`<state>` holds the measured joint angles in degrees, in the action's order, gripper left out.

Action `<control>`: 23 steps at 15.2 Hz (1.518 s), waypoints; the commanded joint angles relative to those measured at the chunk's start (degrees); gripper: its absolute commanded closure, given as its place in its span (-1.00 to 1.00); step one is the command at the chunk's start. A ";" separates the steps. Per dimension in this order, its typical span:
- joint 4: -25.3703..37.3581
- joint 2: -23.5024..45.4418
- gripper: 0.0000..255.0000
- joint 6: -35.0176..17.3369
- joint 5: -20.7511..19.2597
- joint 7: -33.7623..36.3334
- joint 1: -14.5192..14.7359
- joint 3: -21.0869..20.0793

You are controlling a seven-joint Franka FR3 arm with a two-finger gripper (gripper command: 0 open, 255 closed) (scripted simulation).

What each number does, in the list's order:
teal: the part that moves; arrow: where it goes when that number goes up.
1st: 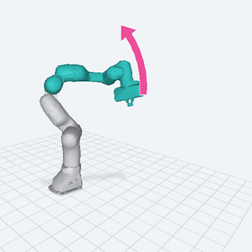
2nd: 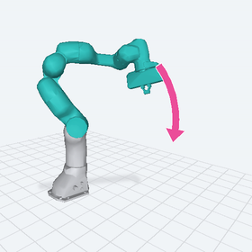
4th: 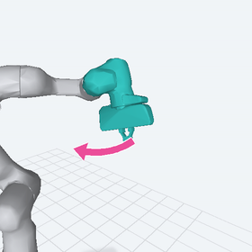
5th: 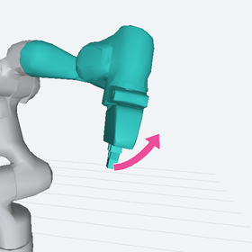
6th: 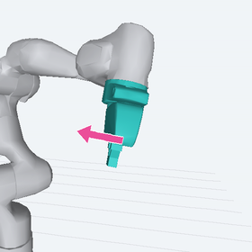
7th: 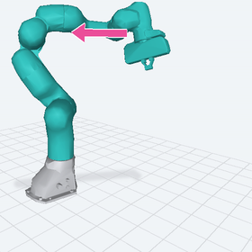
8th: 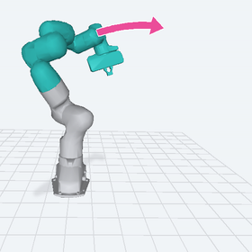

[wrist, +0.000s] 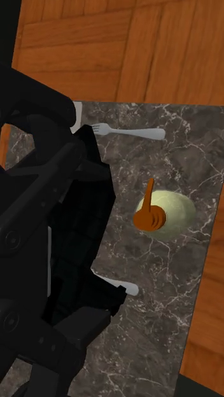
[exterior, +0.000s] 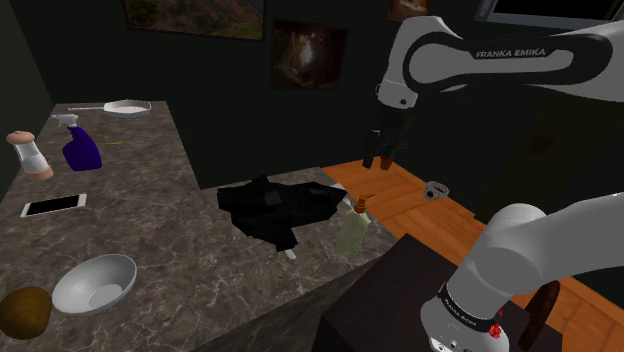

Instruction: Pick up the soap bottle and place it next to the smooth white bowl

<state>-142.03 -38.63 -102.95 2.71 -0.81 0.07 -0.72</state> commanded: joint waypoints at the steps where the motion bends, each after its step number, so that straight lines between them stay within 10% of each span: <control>1: -2.44 2.20 -1.00 -4.08 -0.46 -0.61 0.10 -0.21; 8: -8.66 11.57 -1.00 -17.41 -2.45 -2.23 0.10 -0.86; 23: -12.52 15.14 -1.00 -24.78 -2.58 -2.20 0.04 -0.93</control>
<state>-154.54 -23.49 -127.72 0.13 -3.01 0.11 -1.65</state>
